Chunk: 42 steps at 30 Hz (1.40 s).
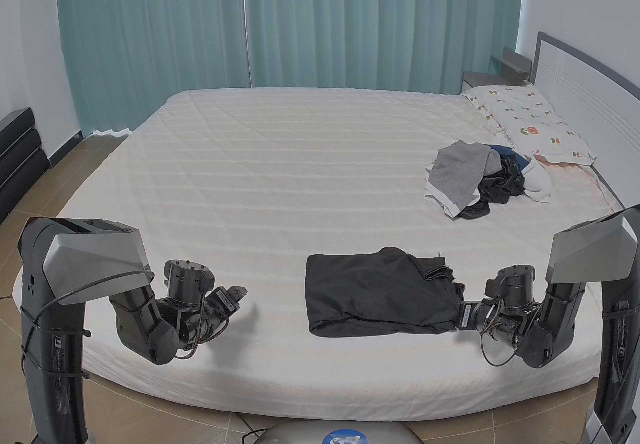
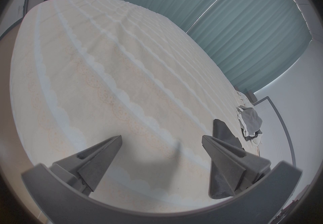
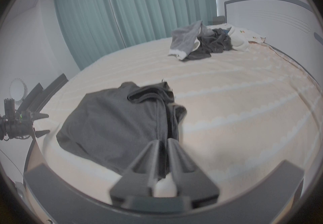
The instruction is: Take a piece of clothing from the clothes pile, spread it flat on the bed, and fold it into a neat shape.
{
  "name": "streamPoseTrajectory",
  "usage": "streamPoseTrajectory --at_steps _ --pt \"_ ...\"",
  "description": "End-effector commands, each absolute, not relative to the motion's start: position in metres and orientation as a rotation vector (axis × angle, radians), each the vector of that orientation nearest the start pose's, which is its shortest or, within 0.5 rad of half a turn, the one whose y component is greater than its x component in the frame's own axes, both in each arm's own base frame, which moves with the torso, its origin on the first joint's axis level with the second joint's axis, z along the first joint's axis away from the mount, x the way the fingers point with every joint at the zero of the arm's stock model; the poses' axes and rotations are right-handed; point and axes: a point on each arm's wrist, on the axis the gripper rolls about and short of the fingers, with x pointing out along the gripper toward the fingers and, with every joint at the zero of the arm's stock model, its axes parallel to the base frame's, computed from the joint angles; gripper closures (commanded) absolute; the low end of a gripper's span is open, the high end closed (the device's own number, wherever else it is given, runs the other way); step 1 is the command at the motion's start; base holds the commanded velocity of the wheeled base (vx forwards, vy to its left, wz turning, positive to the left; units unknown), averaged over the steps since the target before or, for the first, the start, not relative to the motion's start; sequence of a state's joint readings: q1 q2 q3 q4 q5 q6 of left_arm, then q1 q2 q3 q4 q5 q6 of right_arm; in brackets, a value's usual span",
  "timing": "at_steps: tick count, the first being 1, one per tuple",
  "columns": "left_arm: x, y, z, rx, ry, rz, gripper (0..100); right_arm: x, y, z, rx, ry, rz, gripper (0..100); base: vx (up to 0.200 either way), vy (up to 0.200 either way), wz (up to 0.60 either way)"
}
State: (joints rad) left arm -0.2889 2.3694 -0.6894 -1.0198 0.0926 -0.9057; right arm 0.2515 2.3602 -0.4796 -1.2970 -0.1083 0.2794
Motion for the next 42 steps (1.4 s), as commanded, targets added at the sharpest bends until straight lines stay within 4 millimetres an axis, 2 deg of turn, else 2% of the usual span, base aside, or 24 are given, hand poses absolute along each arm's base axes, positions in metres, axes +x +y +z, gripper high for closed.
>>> streamPoseTrajectory --at_steps 1,5,8,12,15,19,24,31,32,39,40,42 --pt "0.338 -0.099 -0.037 -0.743 0.686 0.118 0 0.311 0.072 -0.042 0.182 0.554 0.057 0 0.0 0.0 0.0" --pt "0.337 -0.098 -0.037 -0.742 0.687 0.119 0 0.317 0.06 -0.03 0.207 0.477 0.03 0 0.0 0.0 0.0" --pt "0.338 -0.098 -0.037 -0.745 0.686 0.119 0 0.325 0.052 -0.008 0.232 0.399 0.022 0 0.0 0.0 0.0" --pt "0.337 -0.098 -0.037 -0.744 0.687 0.119 0 0.336 0.06 0.008 0.286 0.344 0.059 0 0.0 0.0 0.0" --pt "0.337 -0.098 -0.038 -0.742 0.689 0.12 0 0.346 0.077 0.005 0.366 0.358 0.08 0 0.0 0.0 0.0" --pt "0.337 -0.098 -0.038 -0.739 0.686 0.123 0 0.36 0.099 0.006 0.56 0.382 0.099 0 0.0 0.0 0.0" --pt "0.338 -0.098 -0.039 -0.737 0.686 0.122 0 0.36 0.116 0.007 0.74 0.509 0.134 0 0.0 0.0 0.0" --pt "0.338 -0.1 -0.039 -0.737 0.684 0.12 0 0.368 0.119 0.0 0.783 0.577 0.13 0 0.0 0.0 0.0" --pt "0.338 -0.099 -0.041 -0.74 0.675 0.117 0 0.372 0.119 -0.007 0.783 0.588 0.119 0 0.0 0.0 0.0" --pt "0.339 -0.1 -0.041 -0.737 0.657 0.103 0 0.387 0.124 -0.022 0.78 0.588 0.116 0 0.0 0.0 0.0" --pt "0.339 -0.099 -0.041 -0.737 0.656 0.105 0 0.39 0.123 -0.03 0.778 0.607 0.101 0 0.0 0.0 0.0" --pt "0.339 -0.099 -0.041 -0.739 0.656 0.104 0 0.392 0.122 -0.031 0.777 0.616 0.093 0 0.0 0.0 0.0"
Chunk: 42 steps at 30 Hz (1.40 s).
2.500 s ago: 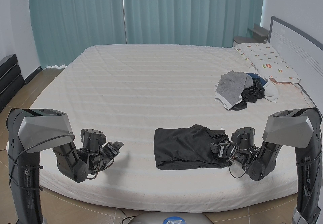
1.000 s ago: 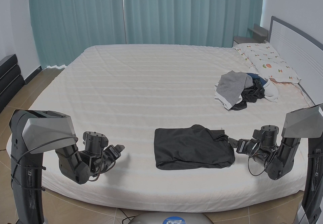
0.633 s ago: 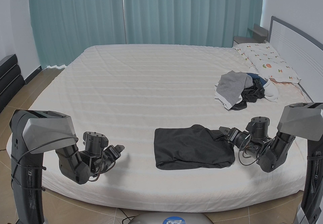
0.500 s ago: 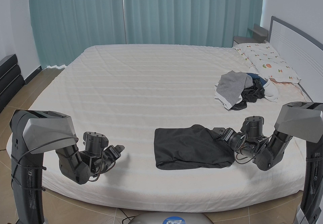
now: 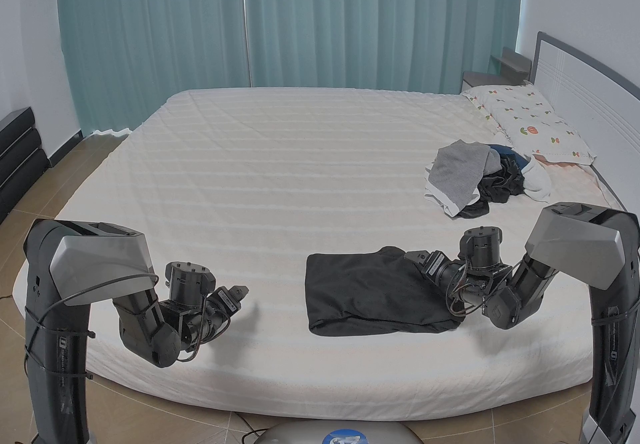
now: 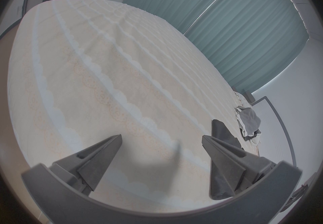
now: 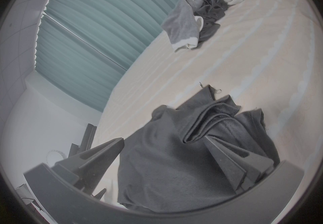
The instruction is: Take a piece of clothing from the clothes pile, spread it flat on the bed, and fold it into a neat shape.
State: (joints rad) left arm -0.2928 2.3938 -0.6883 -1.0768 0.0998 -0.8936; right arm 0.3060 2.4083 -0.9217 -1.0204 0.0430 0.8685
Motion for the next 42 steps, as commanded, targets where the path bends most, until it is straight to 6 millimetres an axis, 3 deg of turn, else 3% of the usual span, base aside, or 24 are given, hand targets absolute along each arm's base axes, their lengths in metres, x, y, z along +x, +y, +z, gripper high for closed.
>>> streamPoseTrajectory --at_steps 1,15,19,26,31,37,42 --pt "0.339 -0.099 -0.041 -0.739 0.656 0.104 0 0.393 0.122 -0.031 0.777 0.615 0.091 0 0.0 0.0 0.0" --pt "0.339 -0.099 -0.041 -0.738 0.656 0.106 0 0.413 0.122 -0.019 0.802 0.485 0.127 0 0.0 0.0 0.0" --pt "0.34 -0.099 -0.042 -0.733 0.646 0.122 0 0.439 0.111 -0.022 0.82 0.415 0.109 0 0.0 0.0 0.0" --pt "0.34 -0.099 -0.043 -0.733 0.647 0.124 0 0.455 0.087 -0.038 0.828 0.373 0.038 0 0.0 0.0 0.0" --pt "0.34 -0.099 -0.043 -0.732 0.648 0.124 0 0.456 0.072 -0.036 0.838 0.365 0.017 0 0.0 0.0 0.0" --pt "0.341 -0.1 -0.04 -0.734 0.638 0.119 0 0.454 0.067 -0.026 0.84 0.356 0.024 0 0.0 0.0 0.0" --pt "0.347 -0.114 -0.029 -0.732 0.578 0.102 0 0.44 0.067 -0.028 0.845 0.388 0.08 0 0.0 0.0 0.0"
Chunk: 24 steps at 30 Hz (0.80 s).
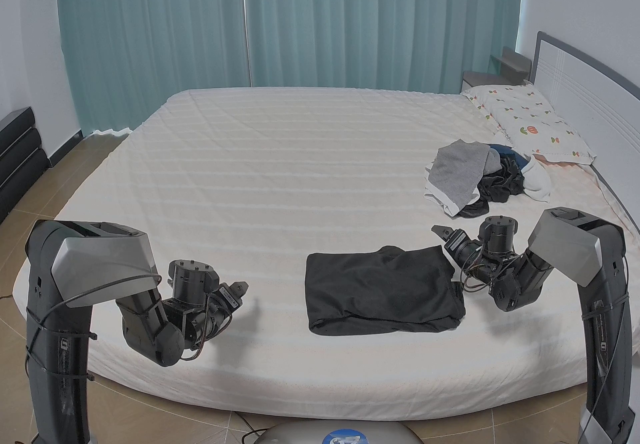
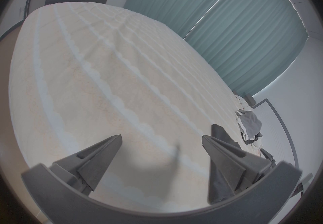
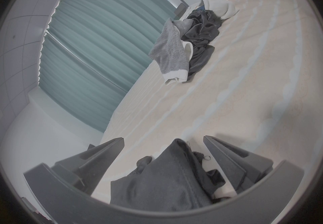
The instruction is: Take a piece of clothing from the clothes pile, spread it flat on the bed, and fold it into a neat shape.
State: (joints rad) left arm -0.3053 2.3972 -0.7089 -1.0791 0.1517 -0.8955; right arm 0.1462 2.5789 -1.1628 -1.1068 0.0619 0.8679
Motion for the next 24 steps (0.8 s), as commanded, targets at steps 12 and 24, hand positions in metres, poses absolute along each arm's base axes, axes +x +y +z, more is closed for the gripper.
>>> streamPoseTrajectory --at_steps 12,24 --pt "0.343 -0.119 -0.032 -0.722 0.593 0.1 0 0.427 0.069 -0.039 0.761 0.433 0.12 0 0.0 0.0 0.0" --pt "0.344 -0.119 -0.035 -0.716 0.584 0.122 0 0.427 0.069 -0.043 0.752 0.437 0.17 0 0.067 0.0 0.0"
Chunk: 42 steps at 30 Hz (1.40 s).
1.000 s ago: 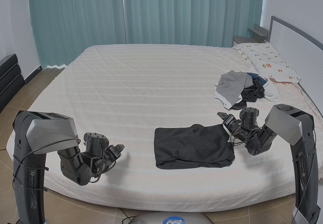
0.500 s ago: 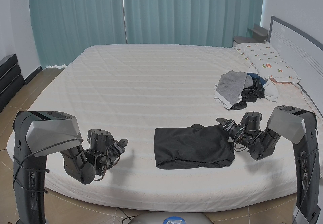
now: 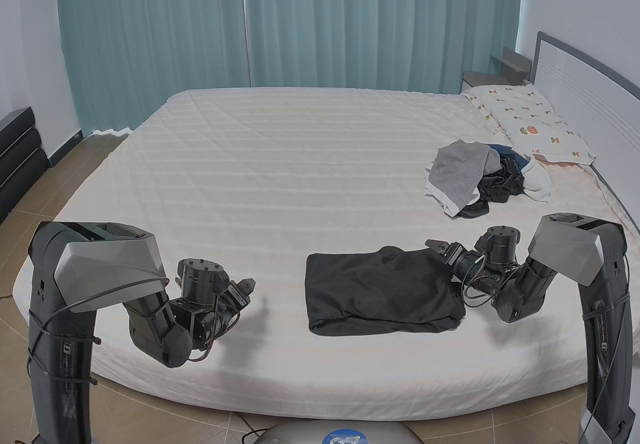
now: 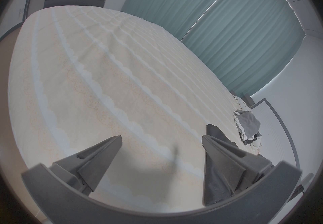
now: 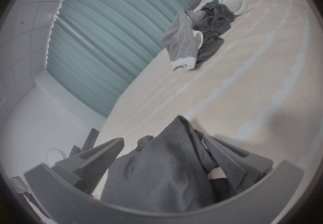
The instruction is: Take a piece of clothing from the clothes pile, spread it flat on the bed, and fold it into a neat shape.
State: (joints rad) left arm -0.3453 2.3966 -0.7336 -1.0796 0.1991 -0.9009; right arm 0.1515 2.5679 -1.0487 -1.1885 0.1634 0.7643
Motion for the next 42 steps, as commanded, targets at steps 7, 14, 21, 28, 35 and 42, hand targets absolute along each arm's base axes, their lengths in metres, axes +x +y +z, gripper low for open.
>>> streamPoseTrajectory --at_steps 7,14,21,28,35,42 --pt "0.34 -0.125 -0.044 -0.693 0.613 0.116 0 0.427 0.068 -0.042 0.754 0.419 0.174 0 0.143 0.0 0.0" --pt "0.34 -0.124 -0.046 -0.689 0.621 0.117 0 0.417 0.064 -0.049 0.735 0.457 0.156 0 0.0 0.0 0.0" --pt "0.339 -0.124 -0.047 -0.687 0.625 0.119 0 0.408 0.062 -0.054 0.707 0.479 0.153 0 0.0 0.0 0.0" --pt "0.339 -0.124 -0.049 -0.669 0.63 0.116 0 0.41 0.06 -0.053 0.705 0.473 0.151 100 0.0 0.0 0.0" --pt "0.339 -0.124 -0.05 -0.665 0.637 0.119 0 0.413 0.046 -0.051 0.716 0.458 0.12 100 0.0 0.0 0.0" --pt "0.338 -0.124 -0.054 -0.64 0.645 0.117 0 0.414 0.043 -0.053 0.717 0.459 0.111 100 0.0 0.0 0.0"
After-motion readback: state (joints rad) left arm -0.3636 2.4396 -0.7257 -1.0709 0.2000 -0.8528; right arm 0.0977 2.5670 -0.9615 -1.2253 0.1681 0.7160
